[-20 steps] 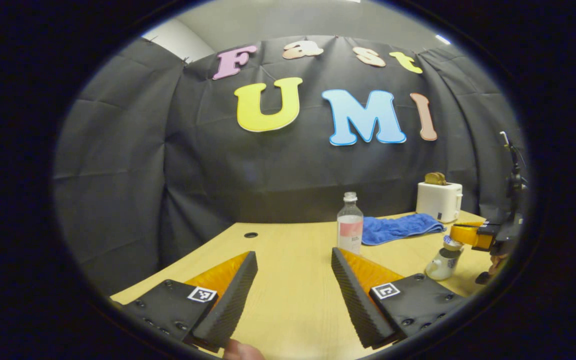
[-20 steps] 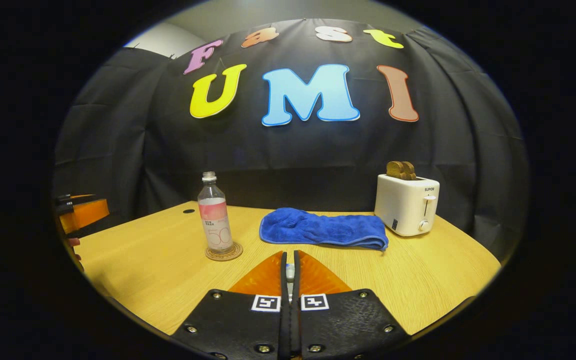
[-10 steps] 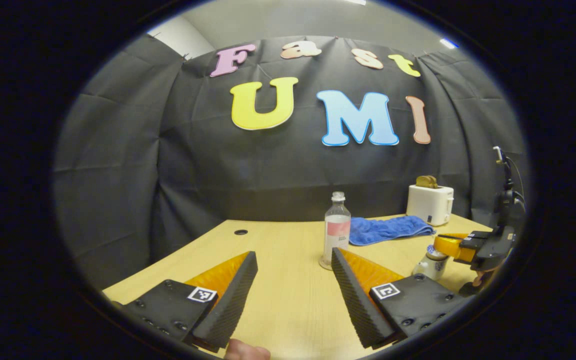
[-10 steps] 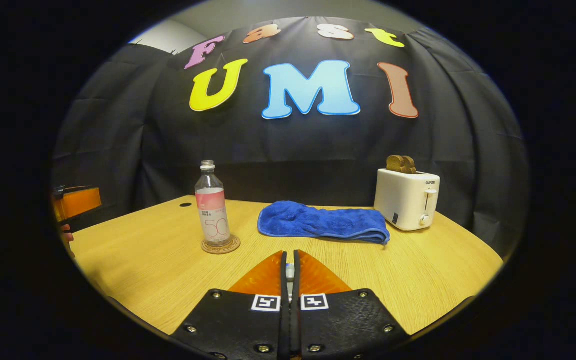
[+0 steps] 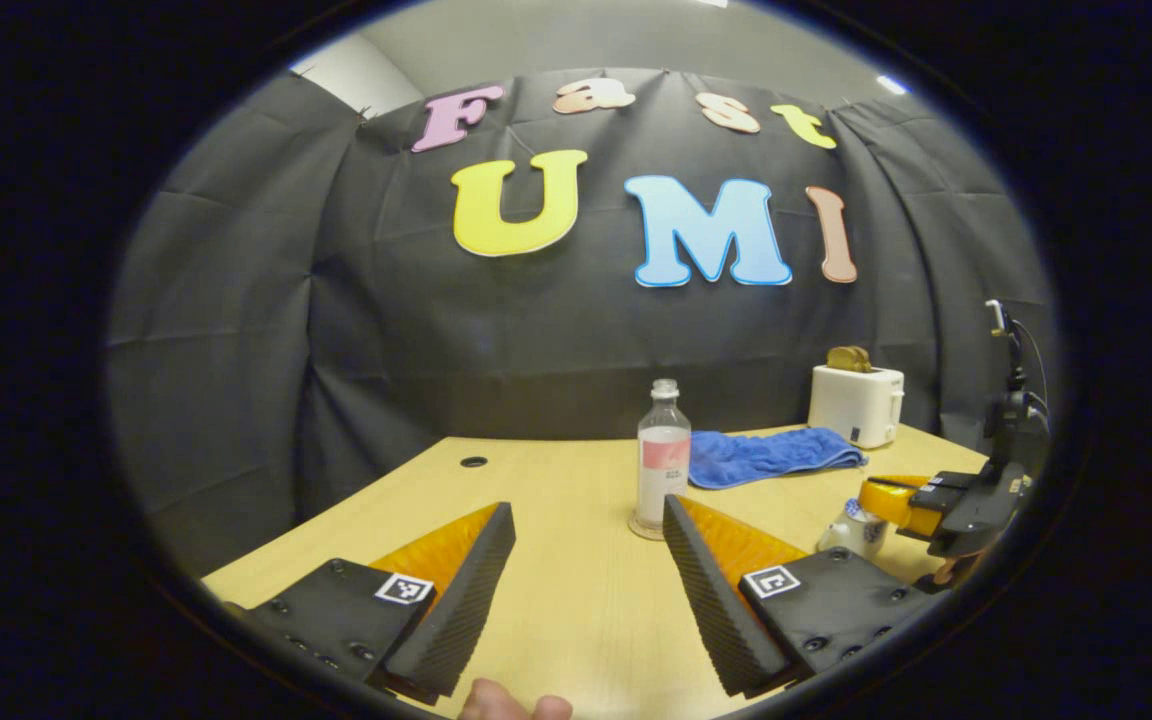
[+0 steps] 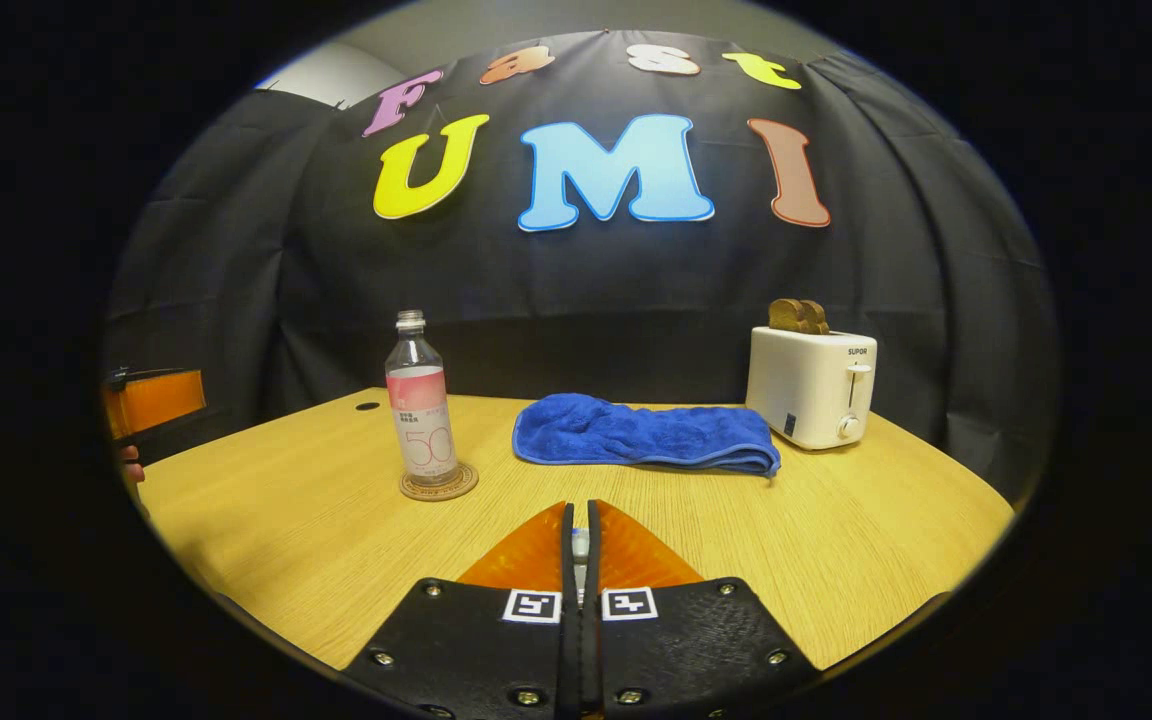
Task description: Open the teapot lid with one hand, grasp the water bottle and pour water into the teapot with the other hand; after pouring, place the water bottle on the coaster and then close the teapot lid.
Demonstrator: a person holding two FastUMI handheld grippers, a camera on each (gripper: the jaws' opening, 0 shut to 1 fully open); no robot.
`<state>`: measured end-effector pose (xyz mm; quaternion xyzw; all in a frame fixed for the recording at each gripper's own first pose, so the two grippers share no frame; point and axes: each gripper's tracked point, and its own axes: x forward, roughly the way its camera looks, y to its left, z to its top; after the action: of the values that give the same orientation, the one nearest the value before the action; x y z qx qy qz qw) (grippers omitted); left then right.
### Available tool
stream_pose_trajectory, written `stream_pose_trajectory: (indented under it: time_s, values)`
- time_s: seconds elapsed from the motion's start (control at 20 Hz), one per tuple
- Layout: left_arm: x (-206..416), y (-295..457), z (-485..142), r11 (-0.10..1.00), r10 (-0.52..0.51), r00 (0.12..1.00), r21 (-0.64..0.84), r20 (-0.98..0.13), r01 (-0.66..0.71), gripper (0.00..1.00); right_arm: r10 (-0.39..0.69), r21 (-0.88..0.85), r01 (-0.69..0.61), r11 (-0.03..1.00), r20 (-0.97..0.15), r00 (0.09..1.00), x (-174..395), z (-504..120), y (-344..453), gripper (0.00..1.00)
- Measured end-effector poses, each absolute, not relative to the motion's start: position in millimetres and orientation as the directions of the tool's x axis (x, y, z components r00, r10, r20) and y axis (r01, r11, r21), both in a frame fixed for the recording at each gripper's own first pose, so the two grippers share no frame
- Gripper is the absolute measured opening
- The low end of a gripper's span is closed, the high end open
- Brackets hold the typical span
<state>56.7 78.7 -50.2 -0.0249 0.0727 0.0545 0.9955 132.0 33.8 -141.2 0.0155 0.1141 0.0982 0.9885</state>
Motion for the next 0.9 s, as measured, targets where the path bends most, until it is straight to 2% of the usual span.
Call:
stream_pose_trajectory:
  time_s: [0.2, 0.35, 0.6, 0.65, 0.7, 0.8, 0.85, 0.9]
  values:
    - [56, 70, -36, 0.993, 0.102, 0.989, -0.041, -0.110, -0.107, 1.00, 0.192, 0.049, -0.186, 0.981, -0.226, 0.955, 131, -142, 34, 0.01]
    - [52, 67, -39, 0.993, 0.103, 0.988, -0.037, -0.113, -0.108, 1.00, 0.195, 0.057, -0.188, 0.981, -0.221, 0.956, 130, -137, 33, 0.11]
    - [44, 64, -38, 0.993, 0.105, 0.989, -0.039, -0.100, -0.109, 1.00, 0.175, 0.098, -0.160, 0.982, -0.179, 0.968, 130, -115, 23, 0.17]
    - [43, 64, -35, 0.993, 0.105, 0.990, -0.036, -0.090, -0.109, 1.00, 0.165, 0.092, -0.152, 0.984, -0.162, 0.973, 127, -106, 19, 0.29]
    - [42, 62, -32, 0.994, 0.103, 0.991, -0.035, -0.082, -0.106, 1.00, 0.161, 0.084, -0.150, 0.985, -0.142, 0.977, 123, -95, 16, 0.30]
    - [37, 58, -25, 0.995, 0.090, 0.994, -0.037, -0.059, -0.093, 1.00, 0.130, 0.059, -0.125, 0.990, -0.099, 0.986, 114, -72, 4, 0.58]
    - [37, 55, -23, 0.996, 0.084, 0.995, -0.037, -0.048, -0.086, 1.00, 0.112, 0.048, -0.109, 0.993, -0.075, 0.991, 107, -59, -3, 0.81]
    - [34, 52, -21, 0.996, 0.078, 0.996, -0.036, -0.037, -0.080, 1.00, 0.089, 0.041, -0.087, 0.995, -0.049, 0.995, 102, -48, -11, 0.87]
